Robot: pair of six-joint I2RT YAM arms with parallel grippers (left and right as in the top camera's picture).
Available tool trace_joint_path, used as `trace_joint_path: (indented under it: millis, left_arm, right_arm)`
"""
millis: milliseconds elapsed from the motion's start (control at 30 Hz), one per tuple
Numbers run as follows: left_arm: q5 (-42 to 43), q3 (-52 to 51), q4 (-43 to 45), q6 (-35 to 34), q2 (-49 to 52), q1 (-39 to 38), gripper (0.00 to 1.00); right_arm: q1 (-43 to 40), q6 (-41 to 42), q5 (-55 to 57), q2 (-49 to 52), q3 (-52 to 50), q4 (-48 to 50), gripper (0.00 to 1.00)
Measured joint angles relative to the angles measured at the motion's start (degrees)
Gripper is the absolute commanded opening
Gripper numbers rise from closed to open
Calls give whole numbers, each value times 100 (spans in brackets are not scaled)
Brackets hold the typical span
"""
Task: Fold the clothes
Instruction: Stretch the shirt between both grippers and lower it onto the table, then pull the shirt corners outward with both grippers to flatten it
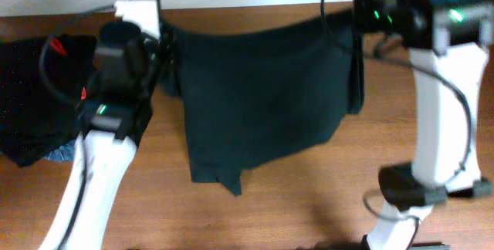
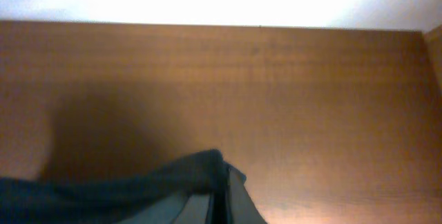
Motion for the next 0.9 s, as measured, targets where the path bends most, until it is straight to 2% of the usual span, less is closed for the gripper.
trace_joint_path:
  millis: [67, 100, 200, 333, 433, 600, 700, 800, 900]
  left_arm:
    - [28, 74, 774, 170, 874, 157, 0]
    - [52, 142, 874, 205, 1115, 223, 0]
    - [380, 1016, 765, 306, 1969, 542, 0]
    - [636, 2146, 326, 599, 2059, 691, 0]
    - [929, 2830, -763, 752, 1880, 654, 0]
    - [1471, 2949, -4035, 850, 1814, 505, 0]
    - [1530, 2914, -5604, 852, 2087, 341, 0]
    - [1547, 2806, -6511, 855, 2415, 251, 0]
    - [1550, 2693, -6876, 855, 2627, 254, 0]
  right_arm:
    - [-258, -227, -258, 754, -11, 866, 4]
    - [-361, -280, -415, 1003, -57, 1167, 4]
    - [-599, -326, -761, 1294, -125, 1648, 5]
    - [-839, -343, -1040, 1152, 216, 1615, 5]
    - [-962, -358, -1106, 833, 424, 837, 5]
    - [-992, -428, -1102, 667, 175, -1071, 5]
    - [-997, -492, -1080, 706, -433, -1241, 5]
    - [-1005, -540, -1056, 761, -1423, -1239, 4]
    - [-1012, -599, -1045, 791, -2295, -1141, 4]
